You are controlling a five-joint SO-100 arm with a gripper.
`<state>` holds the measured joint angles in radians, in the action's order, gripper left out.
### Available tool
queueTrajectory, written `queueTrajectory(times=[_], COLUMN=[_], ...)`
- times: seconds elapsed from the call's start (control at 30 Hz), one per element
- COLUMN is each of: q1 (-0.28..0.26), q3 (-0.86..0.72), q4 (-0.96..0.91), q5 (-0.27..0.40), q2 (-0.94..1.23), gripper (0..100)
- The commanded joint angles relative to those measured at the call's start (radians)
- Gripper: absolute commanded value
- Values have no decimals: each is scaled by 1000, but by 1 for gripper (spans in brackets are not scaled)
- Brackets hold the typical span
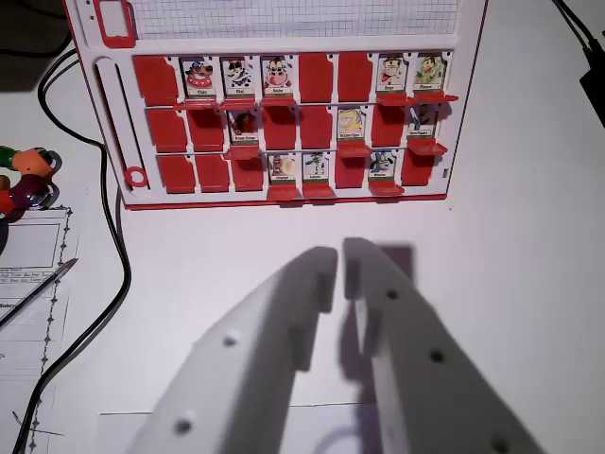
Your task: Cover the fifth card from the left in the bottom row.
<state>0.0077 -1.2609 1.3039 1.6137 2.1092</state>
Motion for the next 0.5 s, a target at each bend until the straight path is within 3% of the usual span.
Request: queueTrajectory(times=[0.0,0.47], q1=[-3,-5], q3=[75,49], q4=[0,-9], q5=[-15,-17], q2=[11,14], gripper=[0,0])
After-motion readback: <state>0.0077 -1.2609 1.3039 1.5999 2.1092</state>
